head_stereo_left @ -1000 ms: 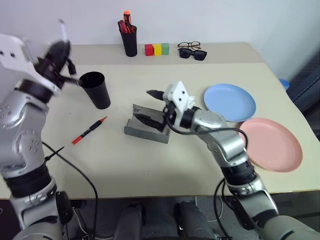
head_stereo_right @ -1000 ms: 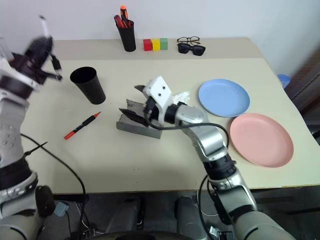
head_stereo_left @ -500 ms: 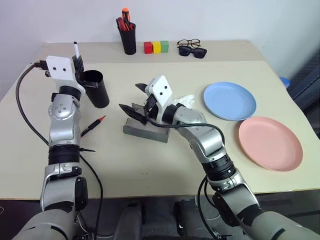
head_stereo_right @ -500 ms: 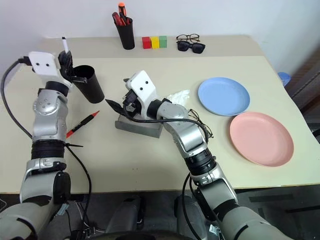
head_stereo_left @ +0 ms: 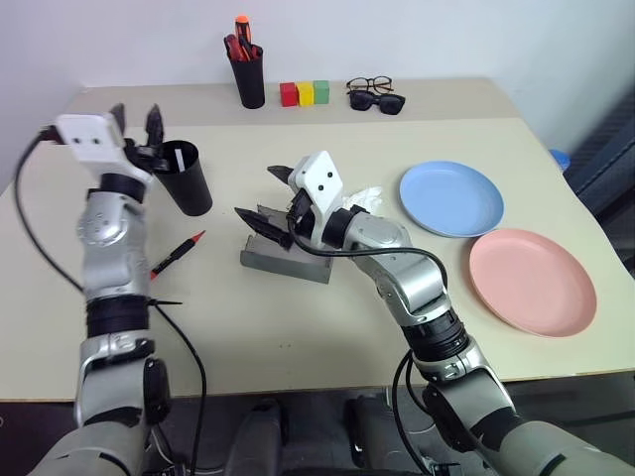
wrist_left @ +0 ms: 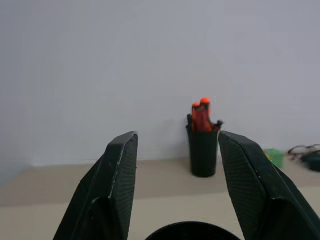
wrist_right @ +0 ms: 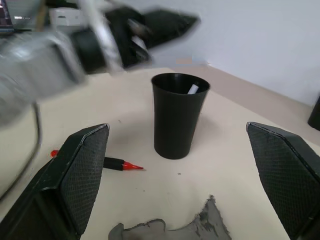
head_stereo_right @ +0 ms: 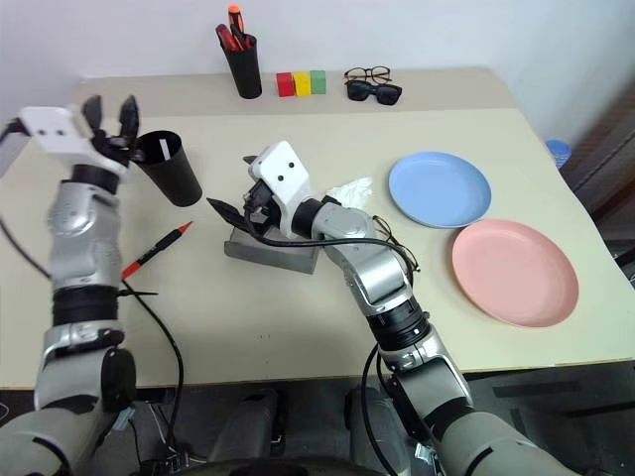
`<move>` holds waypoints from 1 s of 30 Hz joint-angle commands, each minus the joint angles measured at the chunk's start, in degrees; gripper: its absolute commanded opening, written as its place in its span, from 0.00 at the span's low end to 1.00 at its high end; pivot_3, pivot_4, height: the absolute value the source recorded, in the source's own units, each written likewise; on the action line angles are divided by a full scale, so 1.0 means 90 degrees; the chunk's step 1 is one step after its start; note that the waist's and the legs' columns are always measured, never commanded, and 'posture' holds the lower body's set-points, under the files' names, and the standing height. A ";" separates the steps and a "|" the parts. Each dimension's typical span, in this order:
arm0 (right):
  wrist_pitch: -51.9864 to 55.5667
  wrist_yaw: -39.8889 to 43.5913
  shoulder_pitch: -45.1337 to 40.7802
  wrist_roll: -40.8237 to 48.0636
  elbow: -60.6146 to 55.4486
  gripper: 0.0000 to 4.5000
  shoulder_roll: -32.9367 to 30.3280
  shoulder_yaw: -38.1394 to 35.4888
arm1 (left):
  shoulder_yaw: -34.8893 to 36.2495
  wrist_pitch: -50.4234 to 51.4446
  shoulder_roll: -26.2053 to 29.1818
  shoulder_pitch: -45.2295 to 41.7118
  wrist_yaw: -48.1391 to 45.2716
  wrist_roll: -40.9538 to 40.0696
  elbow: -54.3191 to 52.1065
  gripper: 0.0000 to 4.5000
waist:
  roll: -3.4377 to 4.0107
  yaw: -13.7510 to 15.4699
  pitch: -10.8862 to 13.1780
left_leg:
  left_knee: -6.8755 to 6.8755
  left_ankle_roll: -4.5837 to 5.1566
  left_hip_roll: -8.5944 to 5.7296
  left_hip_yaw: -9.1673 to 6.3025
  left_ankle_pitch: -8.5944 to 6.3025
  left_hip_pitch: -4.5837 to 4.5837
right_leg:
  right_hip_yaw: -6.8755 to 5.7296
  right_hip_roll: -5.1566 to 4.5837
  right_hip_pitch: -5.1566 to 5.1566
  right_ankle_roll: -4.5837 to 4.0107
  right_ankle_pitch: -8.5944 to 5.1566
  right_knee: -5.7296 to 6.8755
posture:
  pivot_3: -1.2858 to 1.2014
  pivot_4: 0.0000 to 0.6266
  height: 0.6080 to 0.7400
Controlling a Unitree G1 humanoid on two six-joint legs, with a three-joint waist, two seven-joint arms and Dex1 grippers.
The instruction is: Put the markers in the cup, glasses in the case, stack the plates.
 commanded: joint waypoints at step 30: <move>0.0119 0.0007 0.0309 0.0005 -0.0655 1.00 -0.0128 -0.0084 | -0.1749 0.5759 0.2048 0.0602 -0.1423 -0.0055 -0.0994 0.00 | -0.0003 0.0056 -0.0001 | -0.0004 -0.0007 -0.0002 -0.0006 0.0004 0.0008 | -0.0001 0.0009 0.0004 -0.0004 -0.0002 0.0004 | 0.52 0.24 1.00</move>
